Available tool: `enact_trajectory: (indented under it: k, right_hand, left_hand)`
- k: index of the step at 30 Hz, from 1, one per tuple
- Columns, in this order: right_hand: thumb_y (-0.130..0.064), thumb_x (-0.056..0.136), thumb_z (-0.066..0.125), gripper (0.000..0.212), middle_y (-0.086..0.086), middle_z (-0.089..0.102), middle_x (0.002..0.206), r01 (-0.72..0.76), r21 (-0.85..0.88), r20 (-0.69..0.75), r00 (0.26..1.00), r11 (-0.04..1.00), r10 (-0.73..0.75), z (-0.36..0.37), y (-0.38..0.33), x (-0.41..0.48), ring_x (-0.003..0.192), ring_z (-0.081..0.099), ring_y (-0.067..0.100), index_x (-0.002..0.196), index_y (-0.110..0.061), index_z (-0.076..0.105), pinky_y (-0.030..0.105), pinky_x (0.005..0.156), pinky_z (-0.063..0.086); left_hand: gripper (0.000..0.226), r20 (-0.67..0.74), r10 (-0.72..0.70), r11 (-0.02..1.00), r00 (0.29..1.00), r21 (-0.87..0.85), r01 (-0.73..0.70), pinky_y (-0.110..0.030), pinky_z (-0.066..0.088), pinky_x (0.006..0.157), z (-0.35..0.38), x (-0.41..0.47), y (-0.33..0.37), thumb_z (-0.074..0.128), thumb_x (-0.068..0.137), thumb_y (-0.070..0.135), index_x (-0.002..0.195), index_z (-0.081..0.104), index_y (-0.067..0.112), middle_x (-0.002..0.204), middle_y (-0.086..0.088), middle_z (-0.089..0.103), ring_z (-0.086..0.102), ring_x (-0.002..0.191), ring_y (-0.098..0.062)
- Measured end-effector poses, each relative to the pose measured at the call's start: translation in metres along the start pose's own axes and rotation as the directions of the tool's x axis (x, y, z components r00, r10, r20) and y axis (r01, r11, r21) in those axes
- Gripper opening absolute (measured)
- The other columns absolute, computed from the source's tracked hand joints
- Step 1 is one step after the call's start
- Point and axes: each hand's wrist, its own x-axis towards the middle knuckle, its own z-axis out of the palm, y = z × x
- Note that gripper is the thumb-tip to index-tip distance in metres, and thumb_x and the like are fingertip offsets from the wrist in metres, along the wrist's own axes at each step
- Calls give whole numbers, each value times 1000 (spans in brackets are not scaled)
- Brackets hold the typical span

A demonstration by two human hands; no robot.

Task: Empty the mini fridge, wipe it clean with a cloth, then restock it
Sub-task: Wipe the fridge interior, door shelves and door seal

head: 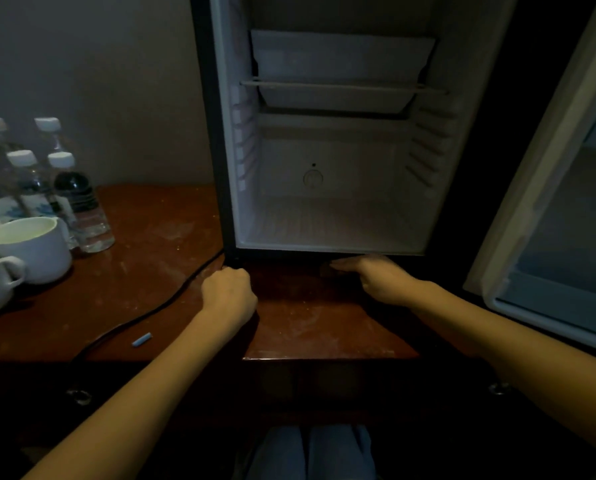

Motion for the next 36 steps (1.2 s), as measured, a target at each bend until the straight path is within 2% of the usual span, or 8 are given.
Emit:
enact_trajectory:
  k: [4, 10, 13, 19, 25, 29, 32, 36]
  right_hand:
    - [10, 84, 45, 62, 1, 48, 146, 53, -106, 12, 999, 993, -52, 8, -16, 11, 134, 44, 23, 137, -18, 54, 35, 107, 39]
    - [11, 74, 44, 69, -10, 53, 141, 129, -80, 98, 988, 988, -121, -13, -14, -21, 131, 47, 11, 131, -25, 60, 28, 103, 40]
    - [16, 74, 56, 62, -2, 62, 132, 114, -91, -216, 968, 989, -131, -26, 8, -51, 120, 58, 20, 125, -18, 65, 37, 95, 52]
    - [16, 62, 72, 70, 7, 65, 125, 91, -246, -346, 922, 965, -175, -10, 36, -67, 104, 67, 30, 125, -12, 64, 39, 65, 61]
    - [-6, 88, 46, 41, 10, 64, 127, 83, -366, -461, 849, 927, -258, -2, 57, -90, 110, 65, 26, 125, -7, 65, 30, 74, 57]
    - [16, 80, 49, 55, 9, 59, 132, -146, 132, -671, 715, 980, 197, 7, 26, -74, 119, 57, 22, 130, -5, 59, 27, 100, 46]
    - [2, 86, 46, 46, 11, 61, 127, -170, 803, -413, 534, 571, 738, 30, -8, -36, 121, 55, 22, 127, -8, 62, 33, 110, 39]
    - [-12, 91, 50, 36, 11, 60, 124, 33, 999, -48, 433, 37, 900, 30, -71, 5, 115, 59, 21, 125, -12, 62, 35, 101, 49]
  left_hand:
    - [14, 34, -6, 1000, 999, -11, 6, -32, 44, 69, -1, 2, 9, 48, 95, 19, 91, 58, 10, 107, -12, 64, 62, 97, -28]
    - [54, 8, 146, 969, 989, -204, -141, -38, 42, 100, 2, -4, 40, 48, 95, 20, 145, 34, 8, 144, -12, 45, 45, 129, -31]
    - [60, -72, 282, 914, 957, -284, -291, -32, 28, 113, -3, -5, 68, 46, 97, 19, 152, 24, 12, 155, -7, 32, 31, 142, -25]
    - [56, -88, 366, 859, 927, -350, -373, -38, 45, 96, 3, 0, 127, 48, 94, 21, 147, 32, 11, 143, -10, 46, 48, 126, -30]
    - [59, -231, 376, 813, 898, -383, -439, -32, 44, 99, 9, 5, 121, 48, 95, 19, 151, 29, 16, 153, -4, 36, 43, 134, -23]
    - [52, -252, 252, 789, 934, -506, -349, -25, 44, 93, 8, 20, 89, 50, 95, 14, 147, 41, 18, 144, 0, 49, 53, 124, -17]
    - [42, -161, 112, 442, 981, -876, -195, -14, 41, 79, 0, 19, 92, 53, 97, 16, 139, 51, 14, 121, 5, 63, 57, 106, -4]
    - [29, 52, 248, -117, 967, -990, 83, -18, 49, 83, -14, 10, 122, 57, 95, 15, 124, 59, 17, 120, -5, 65, 64, 99, -9]
